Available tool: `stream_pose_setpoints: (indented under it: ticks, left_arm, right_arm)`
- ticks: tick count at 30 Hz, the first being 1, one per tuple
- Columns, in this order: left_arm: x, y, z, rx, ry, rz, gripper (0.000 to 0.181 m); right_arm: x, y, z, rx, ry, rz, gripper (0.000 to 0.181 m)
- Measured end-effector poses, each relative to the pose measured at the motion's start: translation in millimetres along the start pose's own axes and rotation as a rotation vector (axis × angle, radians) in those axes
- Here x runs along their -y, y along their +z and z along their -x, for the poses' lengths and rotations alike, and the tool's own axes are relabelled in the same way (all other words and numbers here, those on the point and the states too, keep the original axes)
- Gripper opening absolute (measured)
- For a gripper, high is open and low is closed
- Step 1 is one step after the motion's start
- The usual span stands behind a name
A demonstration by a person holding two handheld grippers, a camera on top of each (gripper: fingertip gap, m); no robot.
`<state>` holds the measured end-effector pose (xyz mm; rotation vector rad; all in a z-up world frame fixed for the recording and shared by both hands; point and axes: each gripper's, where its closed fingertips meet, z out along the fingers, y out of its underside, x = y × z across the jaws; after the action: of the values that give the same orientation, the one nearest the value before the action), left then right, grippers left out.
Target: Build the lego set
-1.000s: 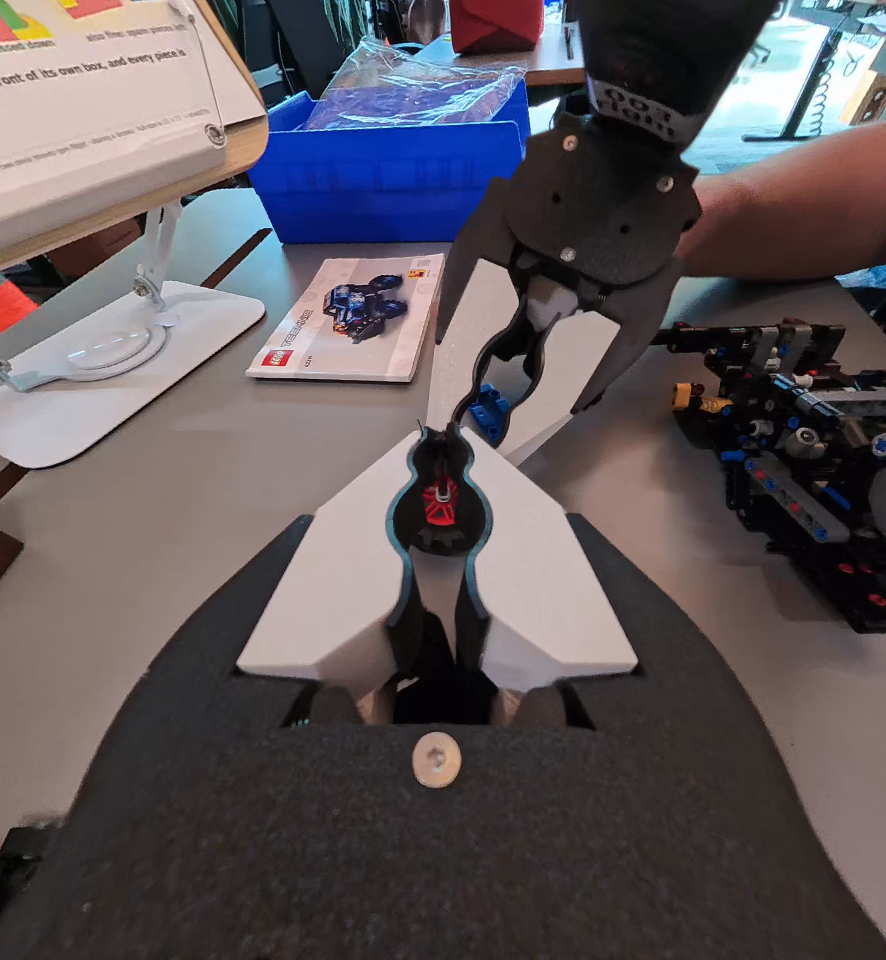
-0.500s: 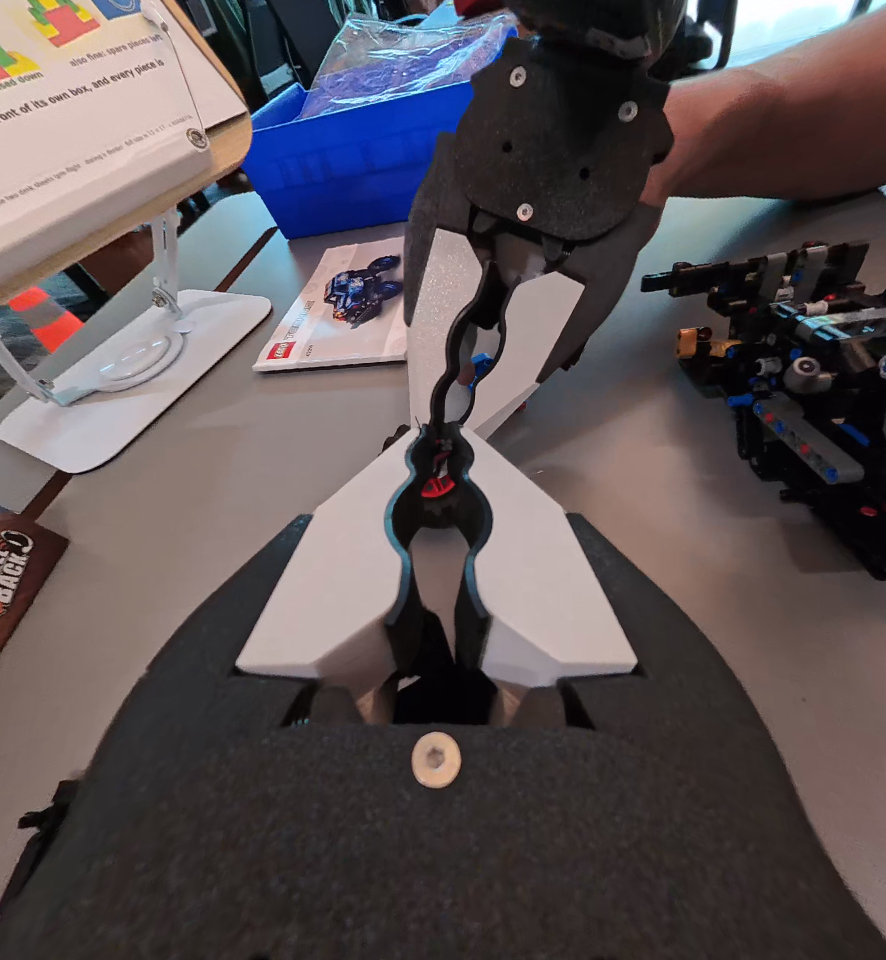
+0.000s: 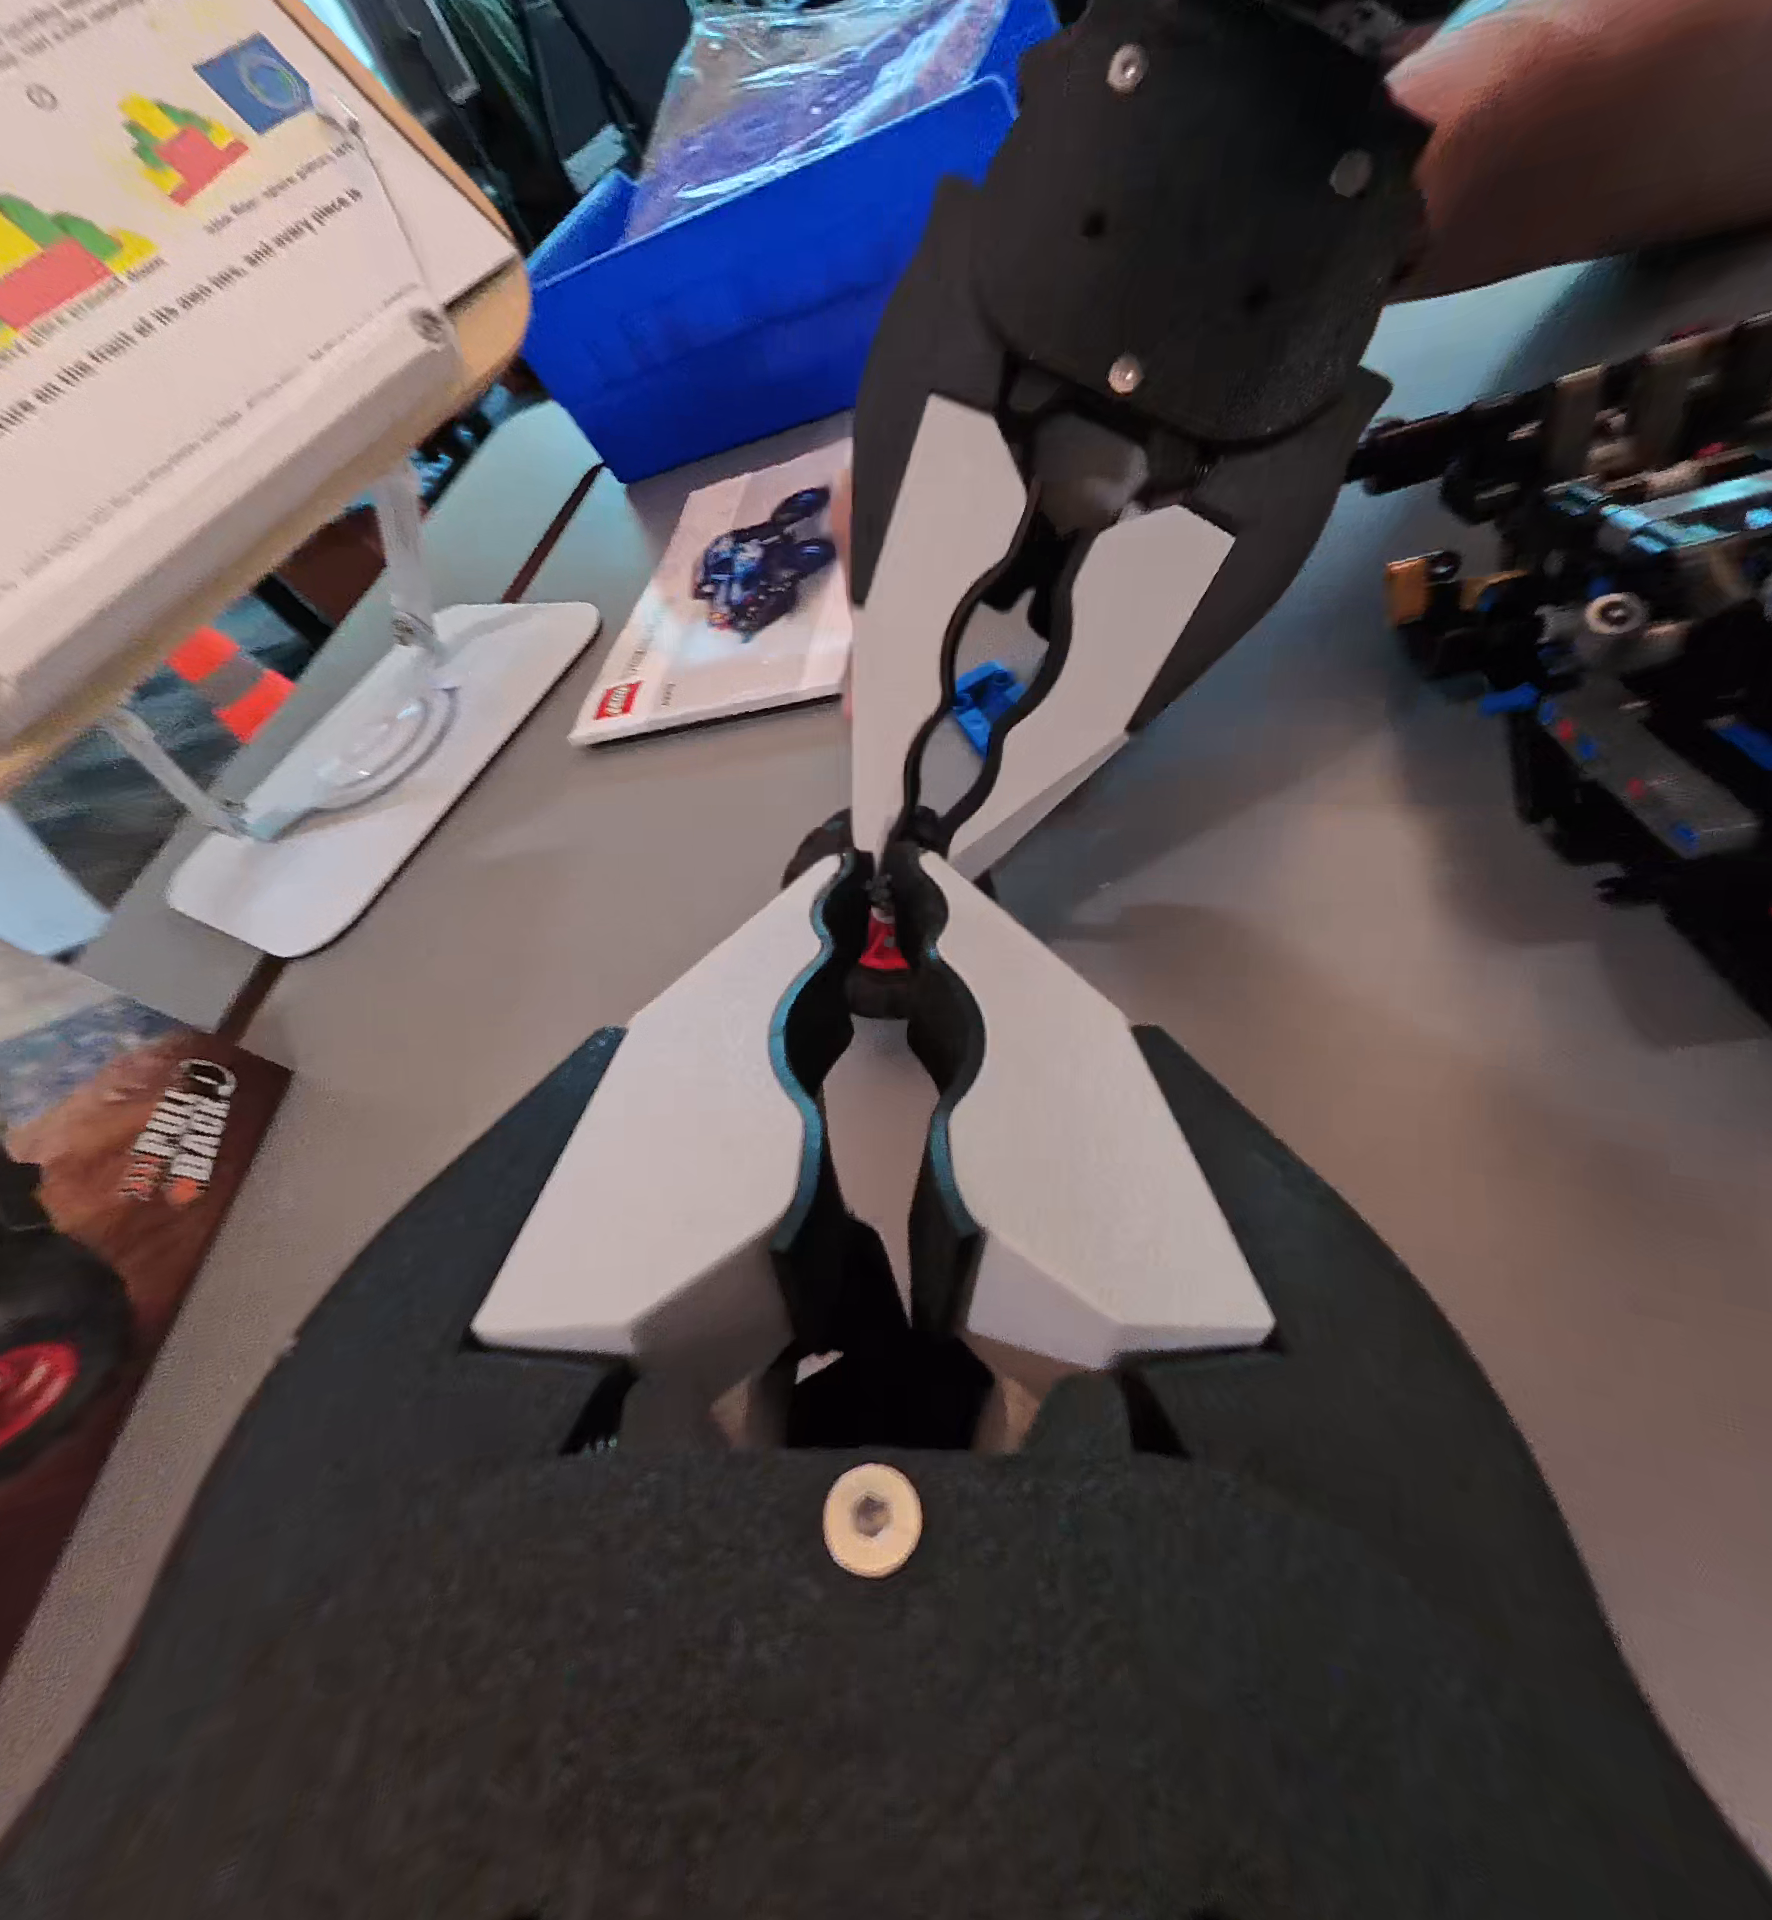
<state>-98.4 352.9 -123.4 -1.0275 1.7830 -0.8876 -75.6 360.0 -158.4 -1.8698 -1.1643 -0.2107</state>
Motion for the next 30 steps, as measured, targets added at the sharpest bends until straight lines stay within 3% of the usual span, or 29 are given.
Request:
stream_pose_setpoints:
  ticks: [4, 7, 10, 12, 17, 21, 24, 27, 28, 30]
  left_arm:
    - [-17, -15, -5, -0.005, 0.003, 0.063, 0.004]
    - [-34, -25, -9, 0.001, -0.007, 0.099, 0.004]
    - [-38, -26, -10, -0.022, -0.009, 0.113, 0.004]
    - [-41, -26, -9, -0.050, -0.022, 0.135, 0.005]
    - [-55, -31, -9, -0.050, 0.031, 0.280, 0.004]
    - [-56, -22, -15, -0.062, 0.031, 0.357, 0.027]
    - [-66, -3, -22, -0.148, -0.057, 0.377, 0.030]
    - [-69, 4, -19, -0.183, -0.106, 0.348, 0.019]
    - [-69, 5, -12, -0.153, -0.101, 0.334, 0.004]
    - [-71, 5, -11, -0.156, -0.055, 0.307, 0.003]
  right_arm:
    - [18, -18, -5, 0.123, 0.230, -0.129, 0.046]
    - [12, -6, -2, 0.146, 0.230, -0.113, 0.071]
    - [11, 14, 18, 0.176, 0.145, -0.066, 0.073]
    - [9, 22, 11, 0.089, 0.076, -0.043, 0.063]
    - [15, 26, 12, 0.026, -0.043, -0.062, 0.062]
    - [19, 27, 13, -0.021, -0.129, -0.090, 0.061]
    - [24, 29, 15, -0.037, -0.179, -0.144, 0.061]
    - [23, 29, 15, -0.021, -0.236, -0.157, 0.062]
    - [24, 27, 15, 0.005, -0.205, -0.173, 0.061]
    - [26, 22, 19, 0.114, -0.135, -0.230, 0.058]
